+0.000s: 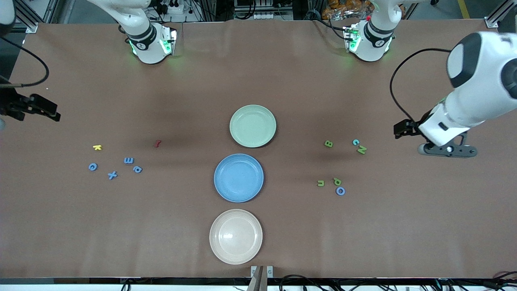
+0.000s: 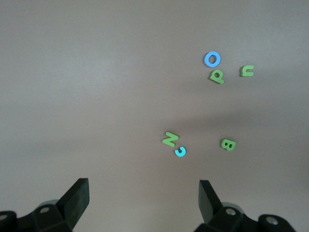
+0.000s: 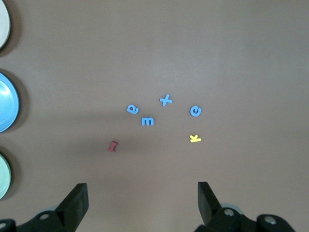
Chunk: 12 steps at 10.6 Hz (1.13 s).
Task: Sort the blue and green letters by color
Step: 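Move the left gripper to the green letters while the right gripper reaches blue letters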
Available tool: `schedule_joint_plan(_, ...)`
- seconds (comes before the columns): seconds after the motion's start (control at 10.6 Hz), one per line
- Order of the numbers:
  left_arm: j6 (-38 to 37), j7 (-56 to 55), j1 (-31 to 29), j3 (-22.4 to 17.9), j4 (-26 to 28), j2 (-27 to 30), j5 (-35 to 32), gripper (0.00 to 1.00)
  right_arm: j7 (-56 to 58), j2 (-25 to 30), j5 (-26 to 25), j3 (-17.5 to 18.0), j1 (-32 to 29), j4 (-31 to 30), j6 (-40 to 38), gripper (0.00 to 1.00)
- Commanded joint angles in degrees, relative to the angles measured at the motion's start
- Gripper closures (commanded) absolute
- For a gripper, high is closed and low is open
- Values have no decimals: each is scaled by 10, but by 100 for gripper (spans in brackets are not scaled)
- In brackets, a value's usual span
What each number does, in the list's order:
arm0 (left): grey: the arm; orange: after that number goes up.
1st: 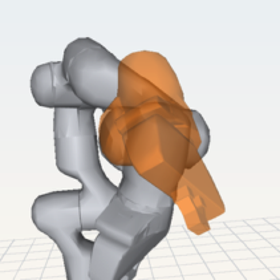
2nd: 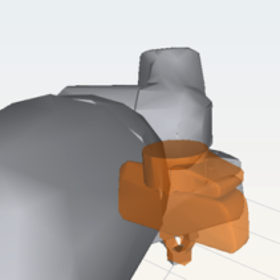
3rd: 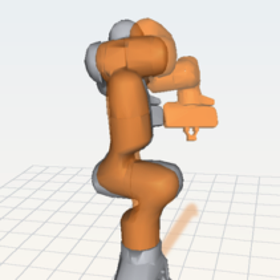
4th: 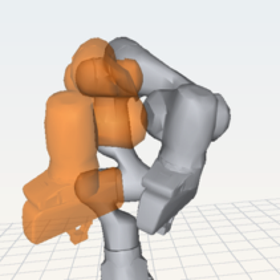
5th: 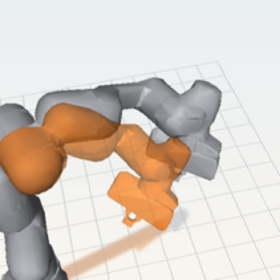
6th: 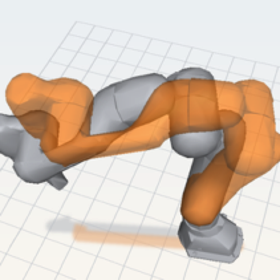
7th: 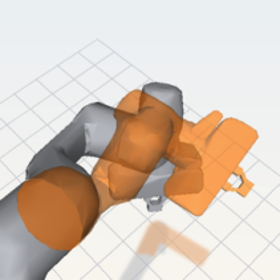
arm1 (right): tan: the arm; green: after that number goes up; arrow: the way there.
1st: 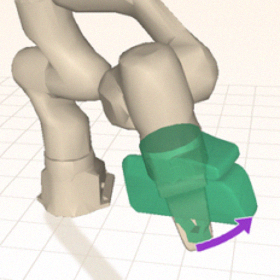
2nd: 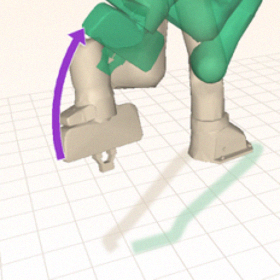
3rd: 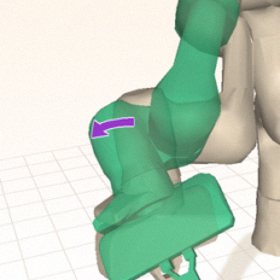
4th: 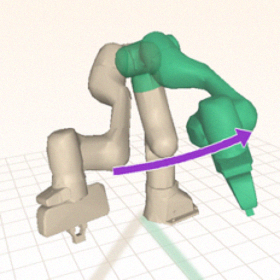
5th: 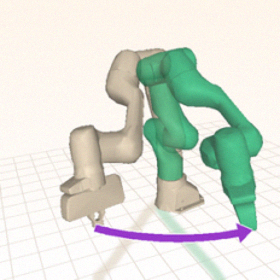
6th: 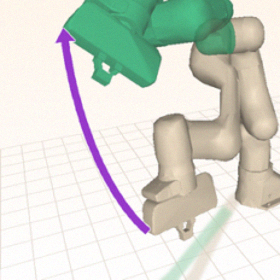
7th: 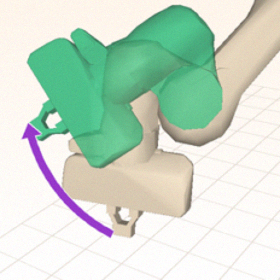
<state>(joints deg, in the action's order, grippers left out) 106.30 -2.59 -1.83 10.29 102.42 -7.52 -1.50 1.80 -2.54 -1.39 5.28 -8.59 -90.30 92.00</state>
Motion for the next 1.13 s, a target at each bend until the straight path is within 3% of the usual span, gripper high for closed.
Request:
schedule_joint_plan(0.0,129,26,2,1,119,15,-8,0,-7,-4,-5,4,-5,-63,62,0)
schedule_joint_plan(0.28,179,72,0,1,133,-32,-10,0,3,-4,-2,6,-43,-173,199,0)
schedule_joint_plan(0.47,247,72,2,1,175,-55,-9,1,57,-25,2,6,-87,-226,279,0)
schedule_joint_plan(0.66,299,73,2,2,210,-71,-10,6,76,-75,1,4,-115,-226,311,0)
schedule_joint_plan(1.04,361,77,2,11,239,-114,-14,10,77,-190,0,4,-158,-222,453,0)
